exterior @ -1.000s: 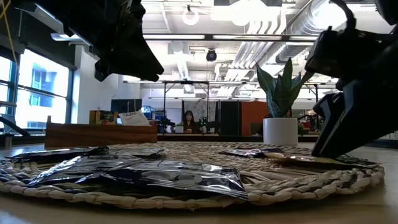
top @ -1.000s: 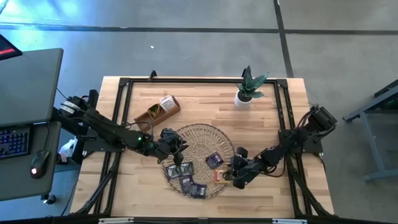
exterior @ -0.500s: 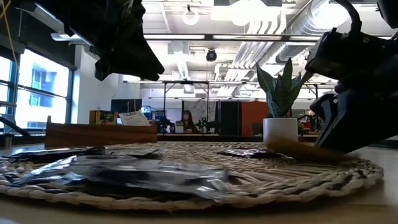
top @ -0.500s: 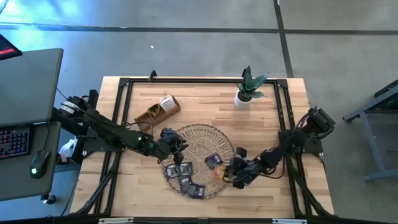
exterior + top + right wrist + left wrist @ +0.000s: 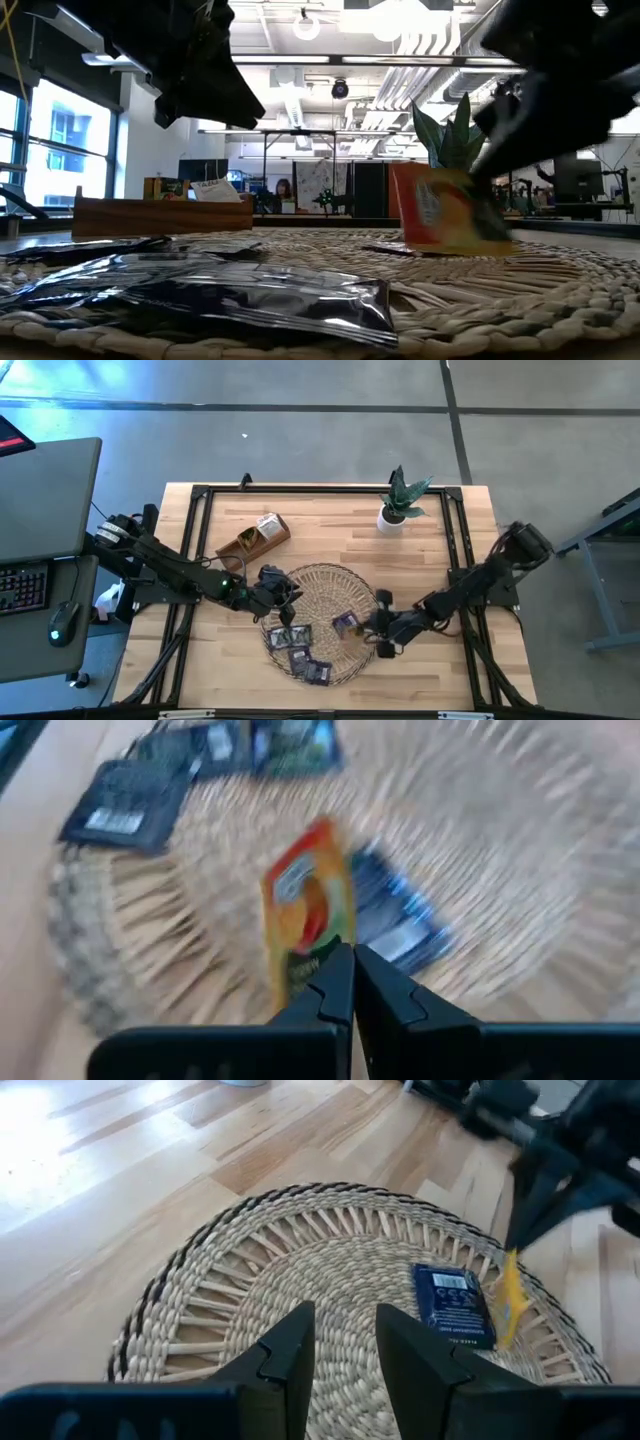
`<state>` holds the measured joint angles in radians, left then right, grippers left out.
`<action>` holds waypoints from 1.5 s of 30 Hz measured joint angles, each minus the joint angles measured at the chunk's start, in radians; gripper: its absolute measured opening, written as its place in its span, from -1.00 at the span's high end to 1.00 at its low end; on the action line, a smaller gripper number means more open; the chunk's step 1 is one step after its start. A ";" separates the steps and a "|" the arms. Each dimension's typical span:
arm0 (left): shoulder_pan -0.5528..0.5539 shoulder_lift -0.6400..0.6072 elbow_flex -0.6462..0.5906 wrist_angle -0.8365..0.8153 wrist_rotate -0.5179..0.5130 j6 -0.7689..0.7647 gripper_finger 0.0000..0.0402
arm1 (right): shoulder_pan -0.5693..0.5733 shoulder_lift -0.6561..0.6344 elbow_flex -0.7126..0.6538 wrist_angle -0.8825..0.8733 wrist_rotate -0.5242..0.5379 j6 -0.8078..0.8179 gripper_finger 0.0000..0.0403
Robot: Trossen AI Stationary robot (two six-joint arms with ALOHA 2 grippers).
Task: Pick & Place Tea
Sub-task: Put the orange tea bag into the middle compartment of the wooden organizer
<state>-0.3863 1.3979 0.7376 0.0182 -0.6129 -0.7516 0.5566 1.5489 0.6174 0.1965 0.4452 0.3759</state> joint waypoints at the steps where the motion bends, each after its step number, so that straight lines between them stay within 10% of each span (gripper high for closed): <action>1: 0.009 0.000 0.000 0.010 0.005 0.016 0.46 | -0.011 -0.019 0.000 -0.001 0.014 -0.068 0.99; 7: 0.111 0.022 0.001 0.187 0.223 0.203 0.46 | -0.145 -0.049 0.001 0.039 -0.058 -0.433 0.99; 17: 0.294 0.194 0.145 0.242 0.583 0.403 0.39 | -0.387 -0.048 0.001 0.140 -0.329 -0.526 1.00; 29: 0.377 0.357 0.413 -0.106 0.680 0.512 0.13 | -0.468 -0.048 0.001 0.108 -0.397 -0.541 1.00; 45: 0.373 0.401 0.422 -0.126 0.687 0.449 0.49 | -0.468 -0.049 0.002 0.198 -0.348 -0.572 1.00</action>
<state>-0.0132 1.7993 1.1591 -0.1077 0.0742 -0.3028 0.0891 1.5002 0.6197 0.3948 0.0969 -0.1959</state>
